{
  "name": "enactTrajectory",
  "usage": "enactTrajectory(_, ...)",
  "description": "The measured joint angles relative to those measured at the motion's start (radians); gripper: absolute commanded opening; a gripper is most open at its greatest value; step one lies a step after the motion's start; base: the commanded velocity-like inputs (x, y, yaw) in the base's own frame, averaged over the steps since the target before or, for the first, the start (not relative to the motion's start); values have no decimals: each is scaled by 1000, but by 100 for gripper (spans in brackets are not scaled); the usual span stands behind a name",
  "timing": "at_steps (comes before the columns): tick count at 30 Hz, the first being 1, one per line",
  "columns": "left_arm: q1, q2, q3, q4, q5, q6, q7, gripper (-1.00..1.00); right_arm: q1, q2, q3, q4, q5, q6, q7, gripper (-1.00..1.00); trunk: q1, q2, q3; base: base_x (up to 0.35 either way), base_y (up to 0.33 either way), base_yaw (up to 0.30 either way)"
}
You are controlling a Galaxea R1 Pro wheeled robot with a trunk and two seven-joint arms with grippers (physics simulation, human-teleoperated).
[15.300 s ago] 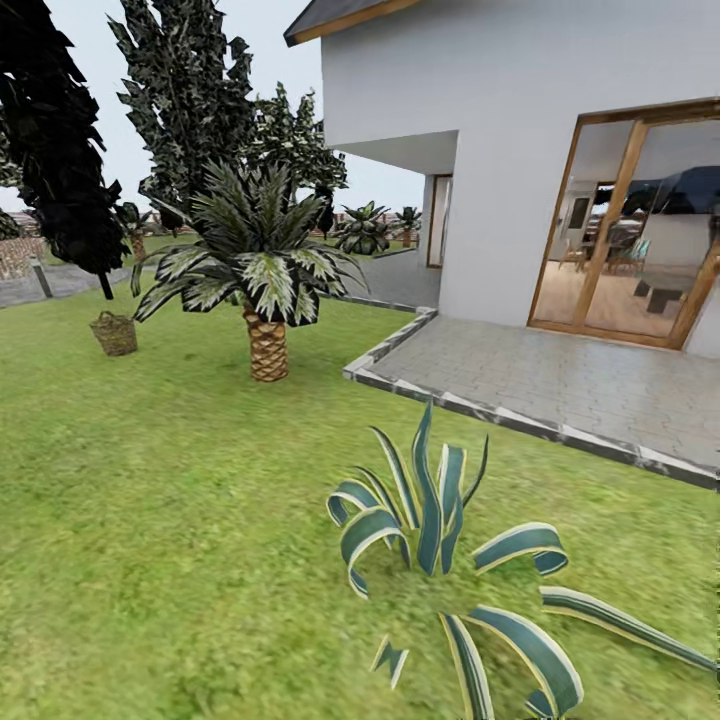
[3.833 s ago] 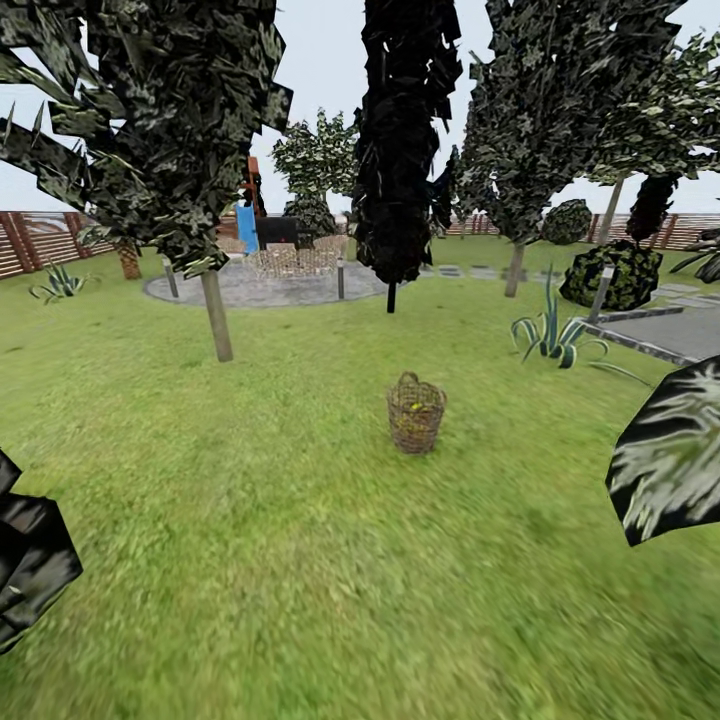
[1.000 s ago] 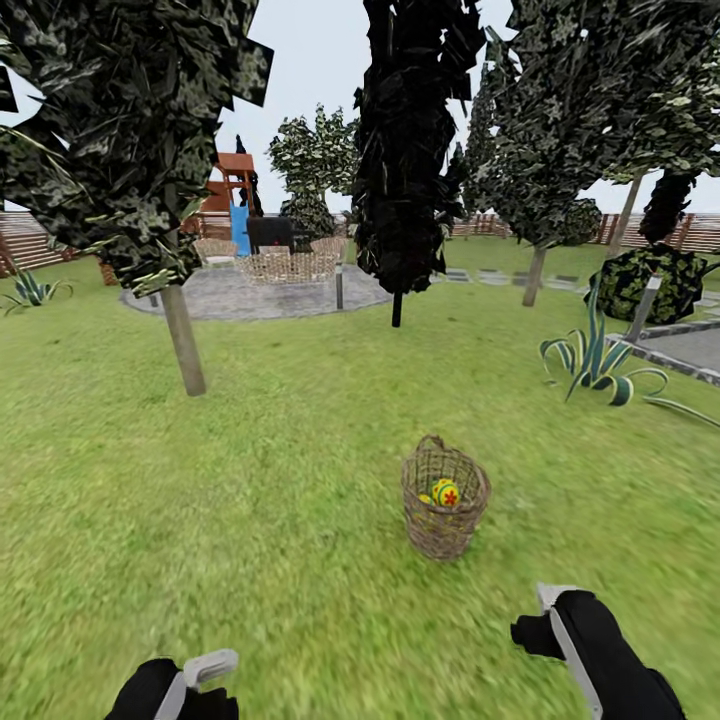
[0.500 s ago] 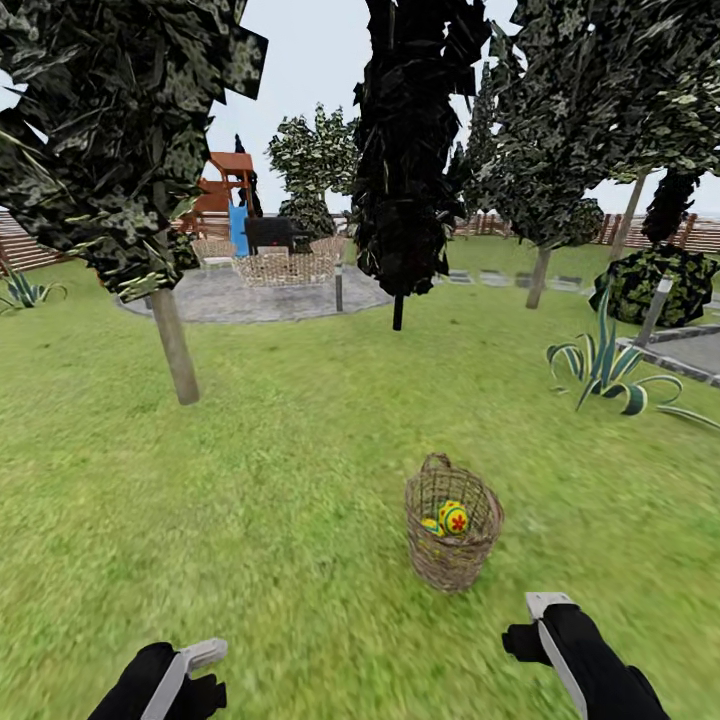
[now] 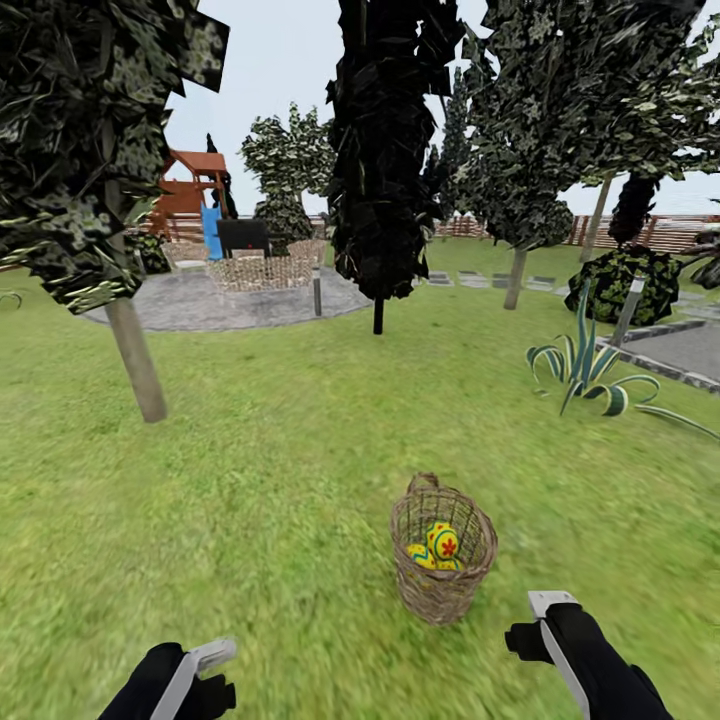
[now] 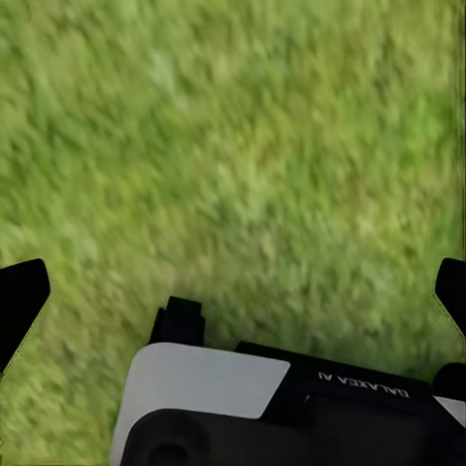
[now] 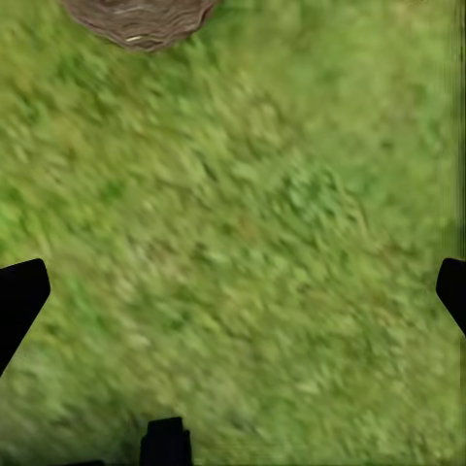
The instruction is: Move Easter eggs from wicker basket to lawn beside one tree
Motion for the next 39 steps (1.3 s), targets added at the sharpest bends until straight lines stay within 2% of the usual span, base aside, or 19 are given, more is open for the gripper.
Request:
enactTrajectory(5,0,1,2,0,-2,0,0,100,0,-3,-2,-1,6,-1,-3,100,0,0,1,275,0,-135)
enactTrajectory(20,0,2,7,-2,0,-3,0,100,0,-2,1,-1,9,6,-4,100,0,0,2,178,0,-7)
enactTrajectory(39,0,3,9,-2,0,-3,0,100,0,-4,-1,-3,9,4,-4,100,0,0,2,321,0,0)
